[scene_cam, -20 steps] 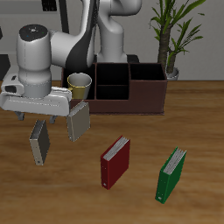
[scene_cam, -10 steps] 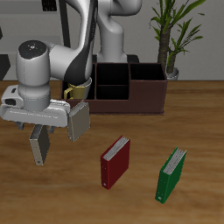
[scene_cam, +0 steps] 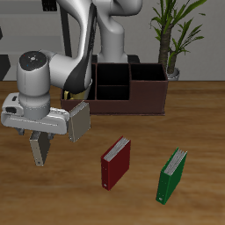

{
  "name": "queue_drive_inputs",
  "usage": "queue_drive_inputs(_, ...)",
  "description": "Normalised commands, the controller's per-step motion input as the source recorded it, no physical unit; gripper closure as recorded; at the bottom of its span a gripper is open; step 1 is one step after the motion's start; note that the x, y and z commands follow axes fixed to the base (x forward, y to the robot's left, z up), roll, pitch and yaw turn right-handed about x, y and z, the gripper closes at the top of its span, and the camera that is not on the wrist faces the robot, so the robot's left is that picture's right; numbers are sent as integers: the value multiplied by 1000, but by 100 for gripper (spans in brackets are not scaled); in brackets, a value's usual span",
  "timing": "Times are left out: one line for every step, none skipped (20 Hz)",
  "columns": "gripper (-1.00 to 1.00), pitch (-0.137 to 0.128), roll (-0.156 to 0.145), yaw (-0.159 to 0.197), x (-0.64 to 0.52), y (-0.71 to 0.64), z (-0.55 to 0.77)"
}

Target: Place the white-yellow mug into the back desk caddy's left compartment and place the right yellow book into the back desk caddy's right compartment

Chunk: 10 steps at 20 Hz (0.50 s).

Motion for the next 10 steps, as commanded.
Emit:
queue_drive_inputs(-100, 34, -59, -4, 25, -77, -233)
queue_drive_inputs(-100, 13, 18, 20, -23, 31, -157)
queue_drive_inputs(100, 4, -1, 9, -49, -26, -246)
queue_drive_inputs(100, 45, -2, -37, 27, -48, -250)
queue_drive_inputs(100, 7, 42, 3, -32, 6, -177)
queue_drive_inputs(100, 9, -40, -13, 30, -104, -170)
queue_drive_inputs(100, 57, -14, -14, 44, -52, -235)
queue_drive_inputs(100, 17, 34, -23, 64, -68, -129)
queue_drive_inputs(100, -2, -54, 4, 40, -83, -65)
queue_drive_inputs(100, 26, 8, -40, 39, -58, -68)
